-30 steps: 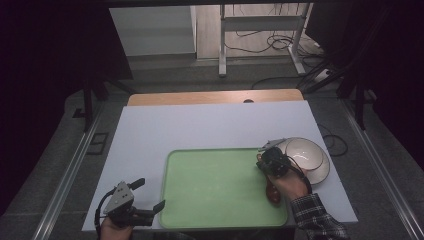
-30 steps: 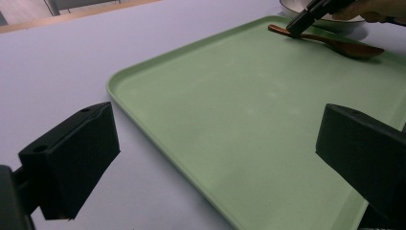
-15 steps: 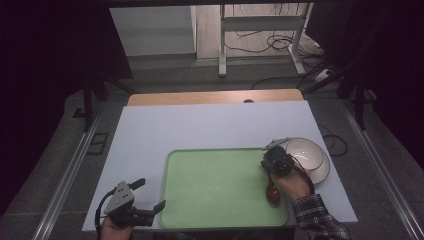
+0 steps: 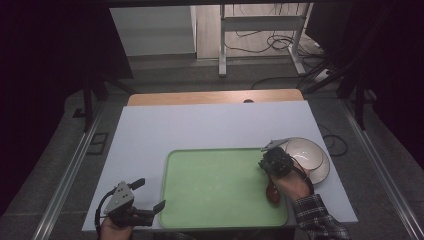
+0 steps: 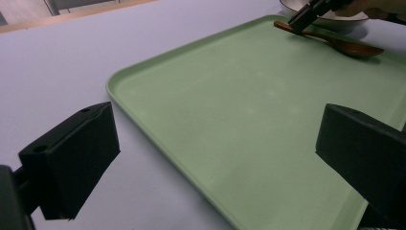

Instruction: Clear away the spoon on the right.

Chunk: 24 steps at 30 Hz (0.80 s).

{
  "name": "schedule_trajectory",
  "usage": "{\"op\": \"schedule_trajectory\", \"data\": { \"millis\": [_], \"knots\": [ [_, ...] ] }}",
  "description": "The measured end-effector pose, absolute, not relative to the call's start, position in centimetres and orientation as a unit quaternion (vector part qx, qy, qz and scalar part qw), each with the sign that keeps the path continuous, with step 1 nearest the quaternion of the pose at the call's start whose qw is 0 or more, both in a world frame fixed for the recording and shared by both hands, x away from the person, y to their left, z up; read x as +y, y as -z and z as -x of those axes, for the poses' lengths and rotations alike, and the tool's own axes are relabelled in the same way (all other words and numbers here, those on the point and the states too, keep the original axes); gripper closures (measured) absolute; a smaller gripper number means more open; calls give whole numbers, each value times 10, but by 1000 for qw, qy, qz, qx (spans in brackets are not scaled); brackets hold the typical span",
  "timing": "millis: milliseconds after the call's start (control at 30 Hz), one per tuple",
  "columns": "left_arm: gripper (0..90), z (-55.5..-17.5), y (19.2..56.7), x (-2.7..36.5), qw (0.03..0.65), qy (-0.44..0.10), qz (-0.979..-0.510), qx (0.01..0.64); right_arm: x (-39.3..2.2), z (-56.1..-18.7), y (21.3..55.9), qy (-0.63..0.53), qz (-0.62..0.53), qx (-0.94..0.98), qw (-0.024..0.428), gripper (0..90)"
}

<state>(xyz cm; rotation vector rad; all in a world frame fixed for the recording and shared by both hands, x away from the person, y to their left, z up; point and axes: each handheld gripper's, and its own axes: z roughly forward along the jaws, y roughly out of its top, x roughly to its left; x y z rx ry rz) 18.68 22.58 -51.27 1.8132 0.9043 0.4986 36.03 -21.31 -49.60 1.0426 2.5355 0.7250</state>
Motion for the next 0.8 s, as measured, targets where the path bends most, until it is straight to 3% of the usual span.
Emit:
{"op": "schedule_trajectory", "data": {
  "millis": [233,800],
  "knots": [
    [9,-187,513,226,505,-206,-750,375,-212,-358,495,-260,-356,884,155,777],
    [9,-187,513,226,505,-206,-749,375,-209,-347,488,-282,-338,882,168,539]
  ]
}}
